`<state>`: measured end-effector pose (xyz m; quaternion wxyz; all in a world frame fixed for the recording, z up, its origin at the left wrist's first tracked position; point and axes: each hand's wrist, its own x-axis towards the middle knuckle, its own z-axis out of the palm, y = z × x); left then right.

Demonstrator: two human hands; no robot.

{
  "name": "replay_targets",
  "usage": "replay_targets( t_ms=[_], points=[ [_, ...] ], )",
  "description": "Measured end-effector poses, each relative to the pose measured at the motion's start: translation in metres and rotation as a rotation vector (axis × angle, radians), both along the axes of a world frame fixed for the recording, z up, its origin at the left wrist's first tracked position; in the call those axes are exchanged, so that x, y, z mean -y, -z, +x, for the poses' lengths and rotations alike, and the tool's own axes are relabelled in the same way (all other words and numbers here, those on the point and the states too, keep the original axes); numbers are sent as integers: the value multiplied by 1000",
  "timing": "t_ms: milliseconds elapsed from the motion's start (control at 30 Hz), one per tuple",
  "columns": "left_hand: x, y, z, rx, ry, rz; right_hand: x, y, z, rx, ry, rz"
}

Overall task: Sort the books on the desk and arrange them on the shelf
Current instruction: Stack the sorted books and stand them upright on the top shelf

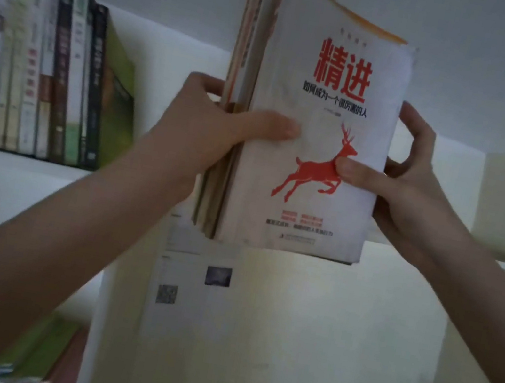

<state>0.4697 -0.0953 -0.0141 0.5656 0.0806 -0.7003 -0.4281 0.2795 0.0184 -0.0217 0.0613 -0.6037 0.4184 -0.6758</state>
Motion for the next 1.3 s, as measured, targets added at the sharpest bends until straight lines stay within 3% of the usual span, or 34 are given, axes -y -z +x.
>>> replay_targets(
  t_ms=[367, 667, 967, 1200, 1300],
  points=[
    [70, -38, 24, -167, -381, -92, 150, -69, 7, -51, -318, 90],
    [134, -15, 20, -104, -716, -77, 248, -59, 4, -111, -371, 299],
    [169, -6, -5, -243, -859, -116, 300, -60, -1, -182, -497, 410],
    [186, -7, -28, -311, -1049, -110, 308, -49, -1, -391, -109, 530],
    [190, -6, -36, -318, -1116, -106, 305, -40, 2, -415, -117, 566]
  ],
)
